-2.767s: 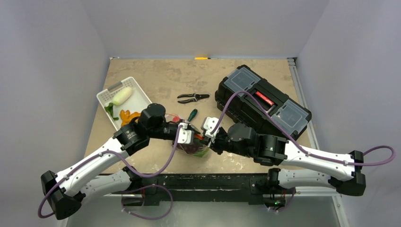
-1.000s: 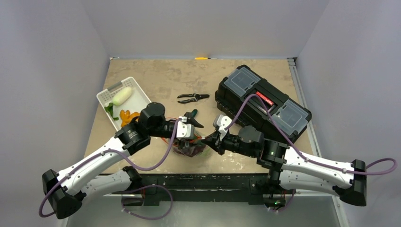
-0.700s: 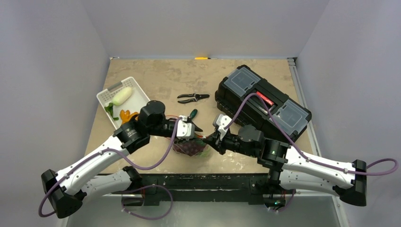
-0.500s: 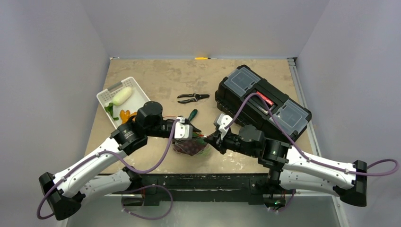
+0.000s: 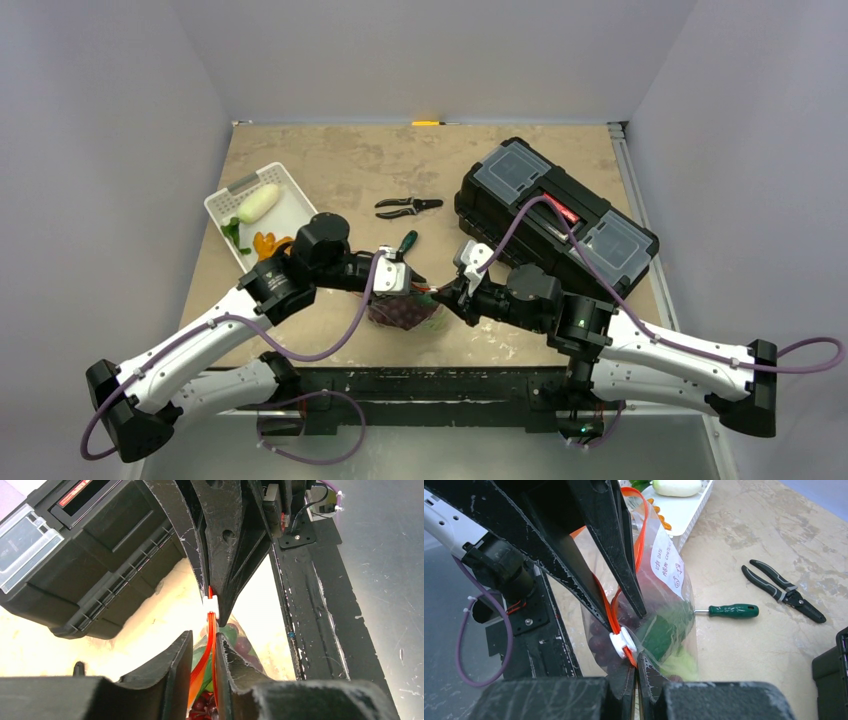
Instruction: Place the food in the zip-top bag and seal the zipper
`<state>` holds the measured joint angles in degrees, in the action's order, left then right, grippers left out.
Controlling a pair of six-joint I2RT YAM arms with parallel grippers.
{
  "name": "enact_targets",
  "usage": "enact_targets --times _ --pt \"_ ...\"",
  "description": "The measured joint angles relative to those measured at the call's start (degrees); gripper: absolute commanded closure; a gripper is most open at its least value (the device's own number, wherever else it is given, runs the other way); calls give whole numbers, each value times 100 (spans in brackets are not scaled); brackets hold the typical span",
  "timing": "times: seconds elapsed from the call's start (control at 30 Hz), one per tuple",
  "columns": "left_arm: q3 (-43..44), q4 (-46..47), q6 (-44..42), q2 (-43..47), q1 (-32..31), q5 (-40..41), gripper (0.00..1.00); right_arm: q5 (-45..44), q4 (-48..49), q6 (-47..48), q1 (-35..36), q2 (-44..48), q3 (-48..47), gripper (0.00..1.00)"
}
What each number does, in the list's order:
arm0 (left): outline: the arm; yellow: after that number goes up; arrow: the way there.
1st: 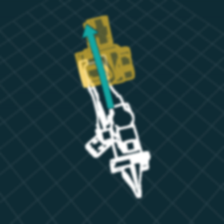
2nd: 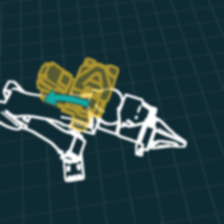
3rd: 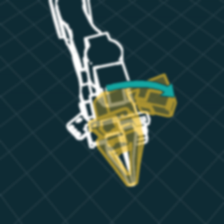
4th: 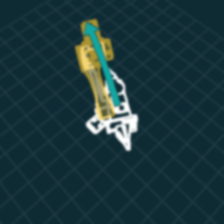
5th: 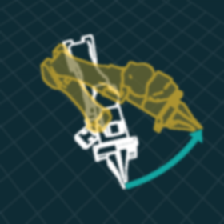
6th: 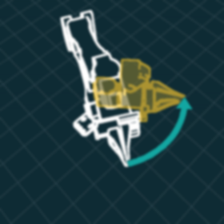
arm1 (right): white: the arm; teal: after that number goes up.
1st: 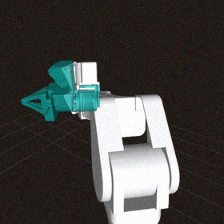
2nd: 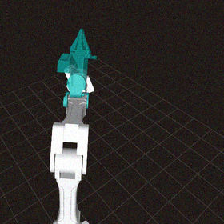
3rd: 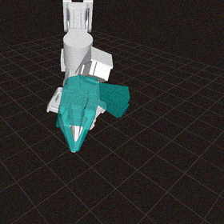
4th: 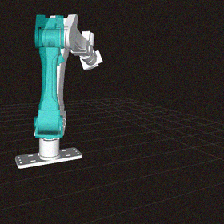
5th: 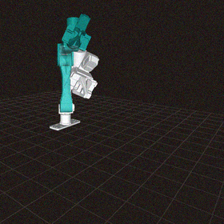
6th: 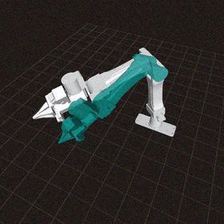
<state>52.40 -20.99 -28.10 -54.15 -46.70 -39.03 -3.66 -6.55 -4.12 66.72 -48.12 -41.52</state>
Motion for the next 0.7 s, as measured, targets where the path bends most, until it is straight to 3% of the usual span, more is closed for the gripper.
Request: enact_targets --times 0.1,0.27,0.4,0.5,0.57,0.63,0.7 --pt "2 -15 -9 0 0 24 85 0 0 0 0 0 0 100" --pt "2 -79 -15 0 0 50 100 0 -2 -20 0 15 -4 100" --pt "44 -114 -11 0 0 74 100 15 -151 -70 -4 0 -125 74" --pt "52 -111 4 0 0 94 100 15 -354 -140 -4 -79 -452 65" --pt "52 -105 24 -7 0 96 100 22 -435 -227 -4 -111 -673 50" --pt "52 -103 46 -9 0 96 100 17 -470 -354 -4 -63 -804 48" --pt "52 -101 50 -9 0 96 100 24 -494 -459 -9 24 -850 55"
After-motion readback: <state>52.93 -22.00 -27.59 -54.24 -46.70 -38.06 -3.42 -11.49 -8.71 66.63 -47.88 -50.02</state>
